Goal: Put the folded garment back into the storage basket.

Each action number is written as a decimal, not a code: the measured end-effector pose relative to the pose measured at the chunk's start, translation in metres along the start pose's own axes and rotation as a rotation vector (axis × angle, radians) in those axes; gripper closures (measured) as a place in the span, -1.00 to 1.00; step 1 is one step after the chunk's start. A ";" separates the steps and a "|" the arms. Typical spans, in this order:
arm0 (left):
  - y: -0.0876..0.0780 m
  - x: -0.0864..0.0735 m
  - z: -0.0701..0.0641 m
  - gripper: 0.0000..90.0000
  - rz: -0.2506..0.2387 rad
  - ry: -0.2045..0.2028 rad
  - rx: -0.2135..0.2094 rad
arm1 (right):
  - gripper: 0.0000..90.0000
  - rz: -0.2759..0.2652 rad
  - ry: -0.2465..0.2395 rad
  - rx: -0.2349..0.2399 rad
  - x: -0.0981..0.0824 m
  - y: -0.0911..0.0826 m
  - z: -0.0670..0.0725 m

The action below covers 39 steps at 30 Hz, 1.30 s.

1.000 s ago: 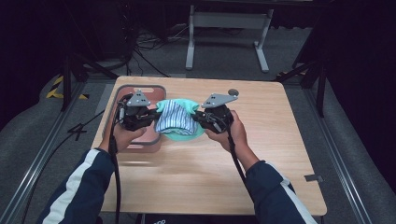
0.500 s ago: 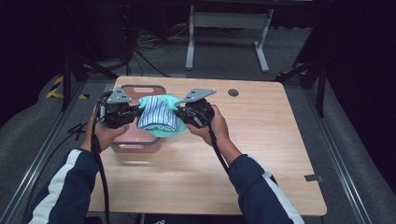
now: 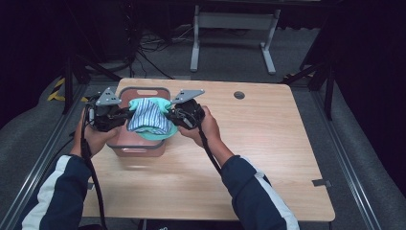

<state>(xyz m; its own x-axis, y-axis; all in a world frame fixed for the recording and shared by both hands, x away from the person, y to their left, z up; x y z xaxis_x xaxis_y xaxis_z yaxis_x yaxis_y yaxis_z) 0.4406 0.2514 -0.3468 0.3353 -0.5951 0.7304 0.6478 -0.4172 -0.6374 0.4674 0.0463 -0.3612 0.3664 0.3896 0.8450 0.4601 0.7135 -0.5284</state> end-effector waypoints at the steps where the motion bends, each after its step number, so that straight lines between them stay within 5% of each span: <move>1: 0.000 -0.001 0.001 0.82 -0.004 -0.002 0.005 | 0.85 0.001 -0.001 0.005 0.001 0.003 0.001; 15: -0.006 -0.021 0.014 0.82 0.018 -0.047 0.047 | 0.85 0.028 -0.022 0.036 0.007 0.033 0.017; 39: 0.009 -0.042 0.027 0.82 0.075 -0.072 0.061 | 0.84 0.076 -0.001 0.039 0.000 0.069 0.019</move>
<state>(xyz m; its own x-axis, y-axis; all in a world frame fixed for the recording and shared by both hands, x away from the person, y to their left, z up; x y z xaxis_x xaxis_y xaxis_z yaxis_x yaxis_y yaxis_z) 0.4506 0.2916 -0.3764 0.4310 -0.5714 0.6984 0.6591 -0.3292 -0.6761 0.4839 0.1063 -0.3963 0.3980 0.4438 0.8029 0.3990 0.7044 -0.5871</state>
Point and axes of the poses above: each handheld gripper's, and its own axes: y roughly forward along the jaws, x roughly out of its top, z roughly to its left, the point moved 5 cm from there along y, roughly forward along the jaws, and after that the axes turned 8 degrees about y, right-handed, at the moved point
